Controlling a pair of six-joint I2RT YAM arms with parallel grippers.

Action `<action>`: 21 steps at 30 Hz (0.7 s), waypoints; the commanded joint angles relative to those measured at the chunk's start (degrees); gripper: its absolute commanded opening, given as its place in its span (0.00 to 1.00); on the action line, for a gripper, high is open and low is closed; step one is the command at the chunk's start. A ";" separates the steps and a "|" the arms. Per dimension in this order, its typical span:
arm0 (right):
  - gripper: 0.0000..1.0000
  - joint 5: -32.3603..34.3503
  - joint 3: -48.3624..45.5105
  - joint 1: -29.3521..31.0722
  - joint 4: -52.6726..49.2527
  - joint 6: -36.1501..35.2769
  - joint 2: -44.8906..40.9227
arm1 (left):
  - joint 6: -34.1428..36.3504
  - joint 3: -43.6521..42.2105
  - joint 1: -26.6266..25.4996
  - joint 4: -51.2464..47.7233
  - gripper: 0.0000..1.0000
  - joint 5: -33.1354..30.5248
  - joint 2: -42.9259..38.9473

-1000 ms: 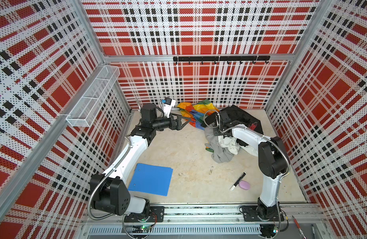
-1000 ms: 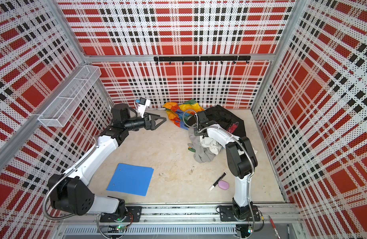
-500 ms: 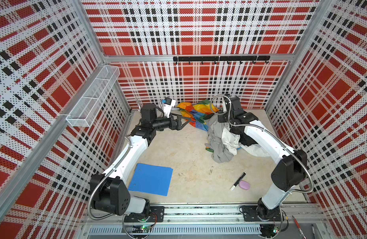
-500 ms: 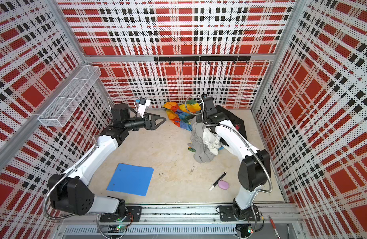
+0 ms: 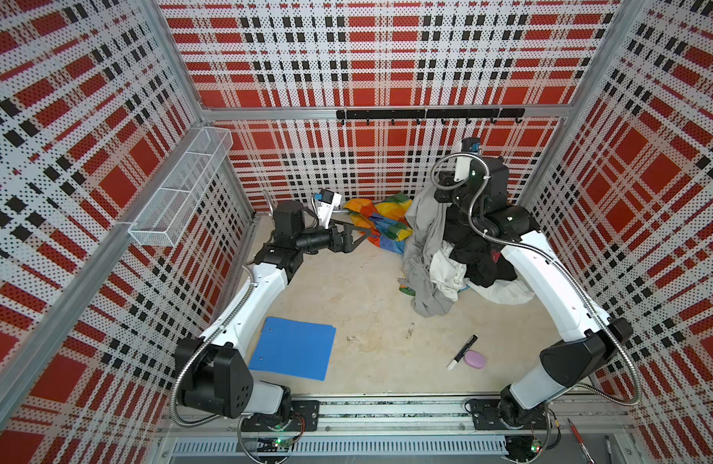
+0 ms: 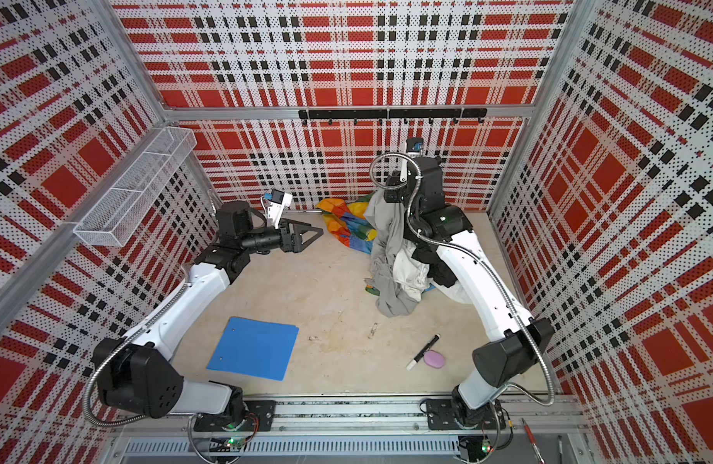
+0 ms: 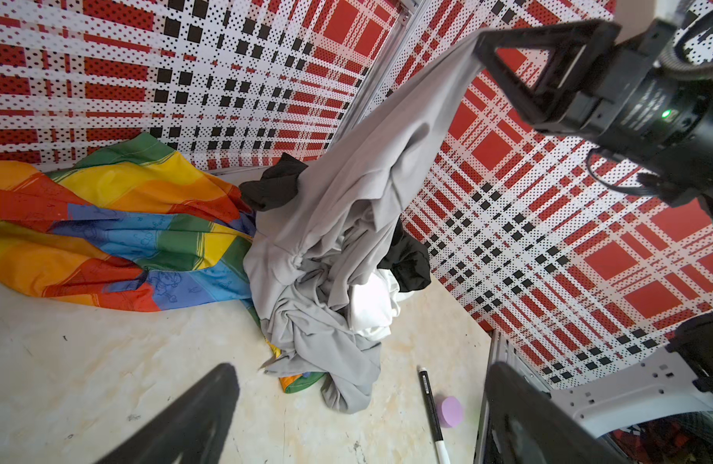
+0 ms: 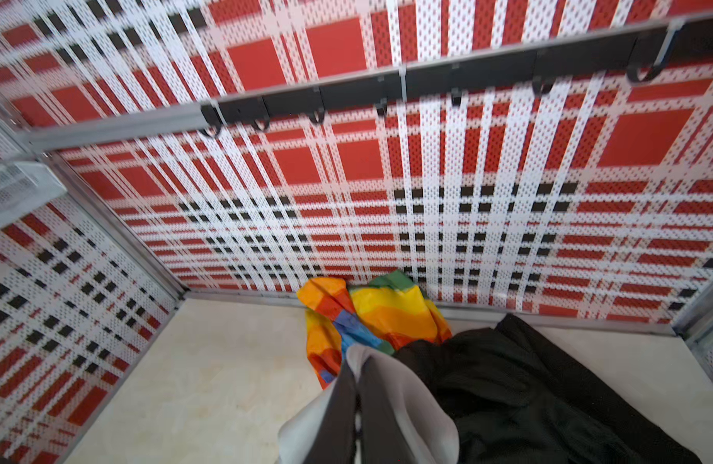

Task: Pick out a specific cloth from the pile
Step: 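Lift the light grey cloth high out of the pile with the right gripper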

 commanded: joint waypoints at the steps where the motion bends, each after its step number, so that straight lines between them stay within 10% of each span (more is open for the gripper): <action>1: 0.04 0.55 3.66 0.32 13.51 0.06 -3.88 | -0.64 -0.47 -0.30 2.05 0.99 0.80 -0.20; 21: 0.02 2.98 15.92 1.63 46.80 1.26 -1.97 | -2.52 -1.43 -0.15 5.09 0.99 2.62 0.05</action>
